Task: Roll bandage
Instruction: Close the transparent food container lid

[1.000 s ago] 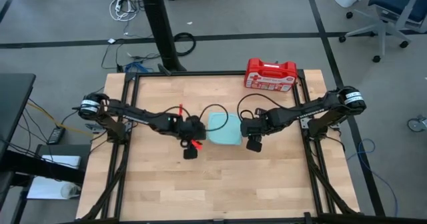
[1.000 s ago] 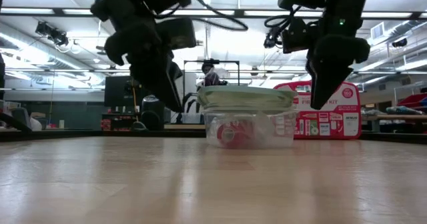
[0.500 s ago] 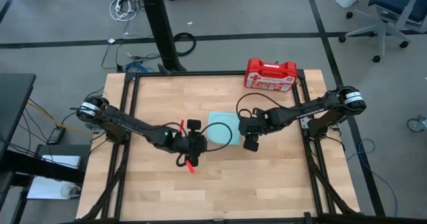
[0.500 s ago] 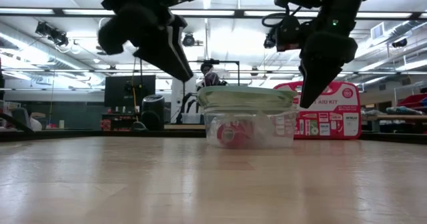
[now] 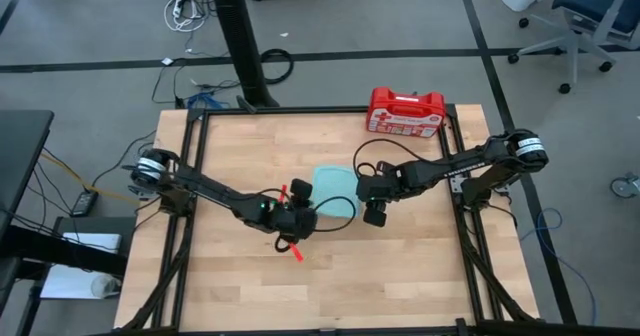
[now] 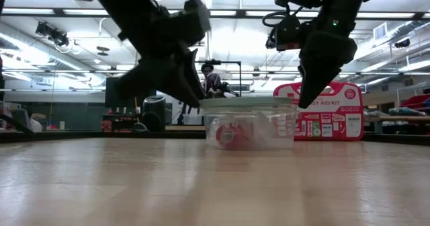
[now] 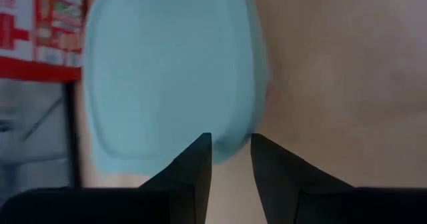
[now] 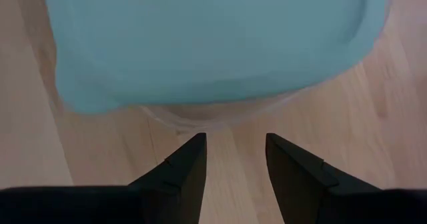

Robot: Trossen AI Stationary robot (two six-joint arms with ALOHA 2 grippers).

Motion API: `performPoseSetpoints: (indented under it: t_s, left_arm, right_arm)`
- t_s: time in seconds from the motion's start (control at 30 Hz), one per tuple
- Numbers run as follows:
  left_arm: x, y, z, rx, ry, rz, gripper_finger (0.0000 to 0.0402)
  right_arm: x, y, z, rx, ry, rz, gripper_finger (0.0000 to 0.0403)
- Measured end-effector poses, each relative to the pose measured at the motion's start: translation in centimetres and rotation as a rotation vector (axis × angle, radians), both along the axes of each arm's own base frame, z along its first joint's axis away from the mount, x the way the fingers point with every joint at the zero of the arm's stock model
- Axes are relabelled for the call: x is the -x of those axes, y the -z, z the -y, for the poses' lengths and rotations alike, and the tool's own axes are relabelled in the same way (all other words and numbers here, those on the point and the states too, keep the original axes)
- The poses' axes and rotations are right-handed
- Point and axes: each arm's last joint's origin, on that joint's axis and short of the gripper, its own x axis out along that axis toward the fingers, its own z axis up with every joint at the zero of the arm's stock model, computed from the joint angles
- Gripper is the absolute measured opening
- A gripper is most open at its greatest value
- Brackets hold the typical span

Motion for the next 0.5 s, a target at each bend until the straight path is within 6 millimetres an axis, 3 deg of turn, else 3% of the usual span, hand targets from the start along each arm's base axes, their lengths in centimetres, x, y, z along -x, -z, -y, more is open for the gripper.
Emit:
performPoseSetpoints:
  t_s: [0.17, 0.5]
  left_arm:
    - [-0.37, 0.91, -0.01, -0.057, 0.008, -0.023, 0.0111]
    - [-0.87, 0.67, 0.16, -0.036, 0.013, 0.035, 0.0111]
  right_arm:
    - [0.02, 0.03, 0.0, 0.001, -0.001, -0.003, 0.015]
    - [-0.32, -0.09, -0.02, -0.002, -0.039, 0.027, 0.015]
